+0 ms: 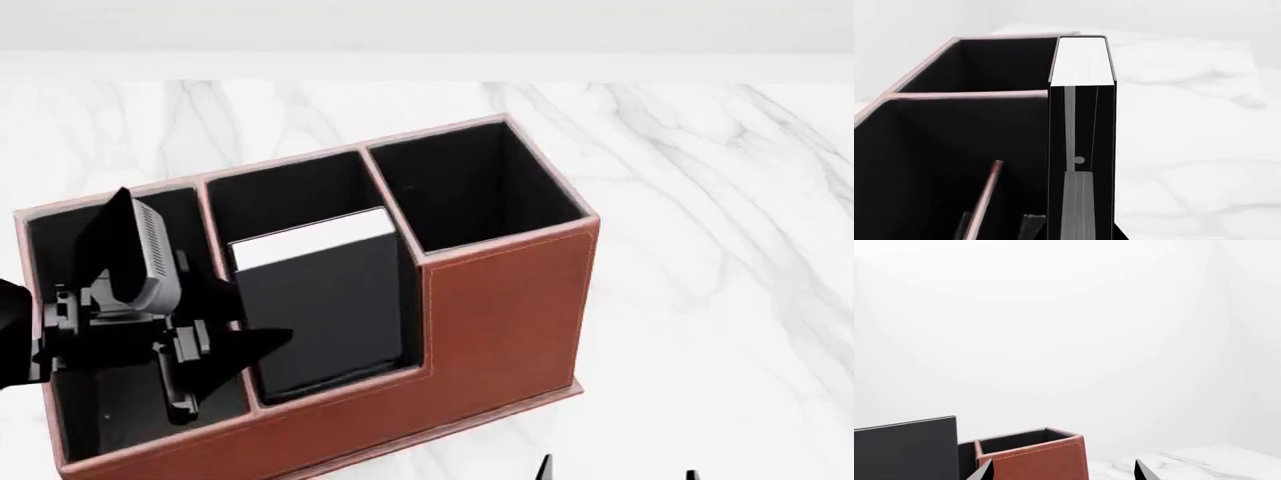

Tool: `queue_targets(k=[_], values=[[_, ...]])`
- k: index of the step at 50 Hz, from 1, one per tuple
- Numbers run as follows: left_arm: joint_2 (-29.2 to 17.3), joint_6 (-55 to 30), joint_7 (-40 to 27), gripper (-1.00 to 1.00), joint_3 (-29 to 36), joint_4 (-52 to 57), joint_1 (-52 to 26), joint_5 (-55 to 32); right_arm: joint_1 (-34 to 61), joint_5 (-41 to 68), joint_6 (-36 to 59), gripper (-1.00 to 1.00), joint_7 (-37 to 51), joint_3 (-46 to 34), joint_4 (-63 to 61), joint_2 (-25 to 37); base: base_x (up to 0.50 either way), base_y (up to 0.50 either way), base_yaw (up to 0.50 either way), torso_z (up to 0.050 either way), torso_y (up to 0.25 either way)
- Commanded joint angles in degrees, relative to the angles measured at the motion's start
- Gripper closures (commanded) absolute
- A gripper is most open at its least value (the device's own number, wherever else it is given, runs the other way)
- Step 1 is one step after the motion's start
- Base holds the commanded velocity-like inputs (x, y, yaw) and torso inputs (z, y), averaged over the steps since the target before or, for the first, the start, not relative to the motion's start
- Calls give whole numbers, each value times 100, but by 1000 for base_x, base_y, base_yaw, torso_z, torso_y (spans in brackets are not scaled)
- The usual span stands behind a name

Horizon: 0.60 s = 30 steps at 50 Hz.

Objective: Pick up the book and place it in the back compartment of the caddy.

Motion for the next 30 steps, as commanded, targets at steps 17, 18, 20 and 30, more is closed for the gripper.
queue_targets(k=[17,18,20,30], values=[[907,556,541,100,-398,-1806,-211,156,33,17,-12,-100,16,-33,55,8,0,0,0,0,1],[964,603,595,100,-408,-1938,-220,163,36,22,-17,-100,14,-35,63,7,0,0,0,0,0],[1022,655,659,100,-419,-2072,-224,180,42,21,-18,-100,17,-36,71,5,0,0,0,0,5],[1109,670,643,100,-783,-2176,-127,667,41,19,-20,-100,33,-39,59,13,0,0,0,0,1]])
